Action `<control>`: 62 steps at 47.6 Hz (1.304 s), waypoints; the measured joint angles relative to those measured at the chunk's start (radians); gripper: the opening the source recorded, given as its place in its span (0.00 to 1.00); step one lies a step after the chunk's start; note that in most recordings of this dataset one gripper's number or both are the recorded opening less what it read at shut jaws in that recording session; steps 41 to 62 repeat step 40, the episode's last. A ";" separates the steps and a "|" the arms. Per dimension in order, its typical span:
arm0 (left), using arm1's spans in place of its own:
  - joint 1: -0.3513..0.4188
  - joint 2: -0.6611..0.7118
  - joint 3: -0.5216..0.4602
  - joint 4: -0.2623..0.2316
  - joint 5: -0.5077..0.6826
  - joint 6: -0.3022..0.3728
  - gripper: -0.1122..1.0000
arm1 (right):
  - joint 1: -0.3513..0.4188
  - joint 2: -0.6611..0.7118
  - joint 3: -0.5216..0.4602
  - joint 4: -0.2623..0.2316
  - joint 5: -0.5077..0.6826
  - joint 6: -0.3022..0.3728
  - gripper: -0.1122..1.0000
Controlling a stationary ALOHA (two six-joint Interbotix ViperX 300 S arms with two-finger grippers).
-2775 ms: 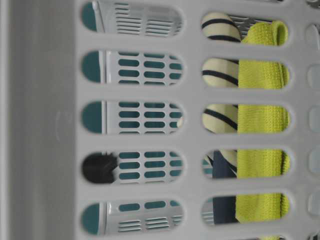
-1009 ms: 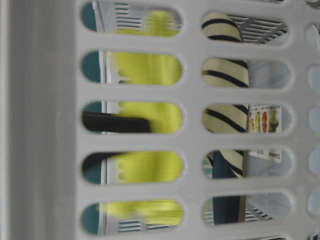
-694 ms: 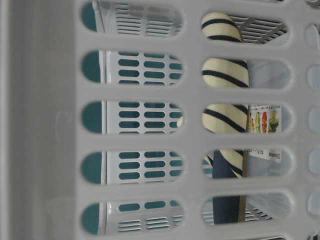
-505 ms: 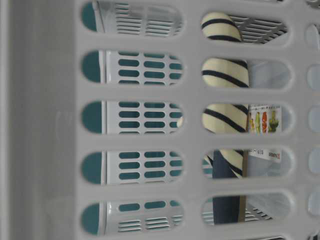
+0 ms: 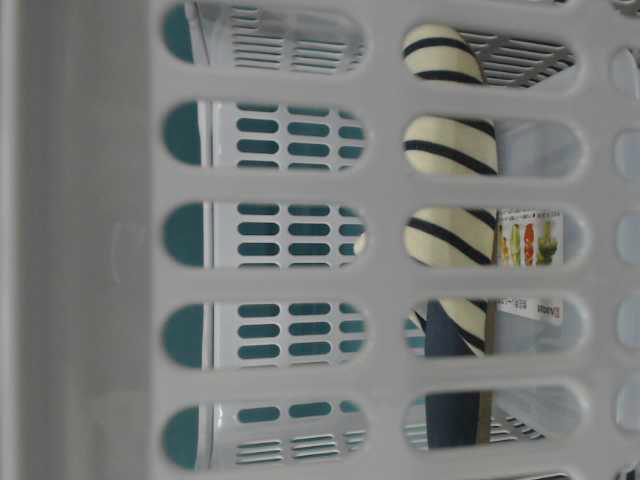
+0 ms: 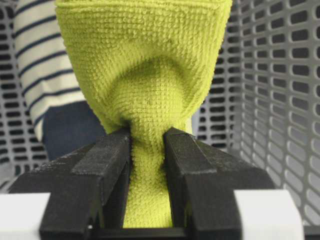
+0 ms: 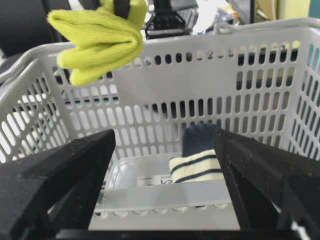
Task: Pick up the yellow cloth from the shopping basket with the left arm.
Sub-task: 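Lift the pinched yellow cloth up out of the basket with the left gripper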
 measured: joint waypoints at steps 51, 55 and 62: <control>0.023 -0.249 0.399 0.000 -0.256 0.006 0.27 | -0.006 -0.005 0.002 -0.002 0.000 0.000 0.78; 0.023 -0.249 0.399 0.000 -0.256 0.006 0.27 | -0.006 -0.005 0.002 -0.002 0.000 0.000 0.78; 0.023 -0.249 0.399 0.000 -0.256 0.006 0.27 | -0.006 -0.005 0.002 -0.002 0.000 0.000 0.78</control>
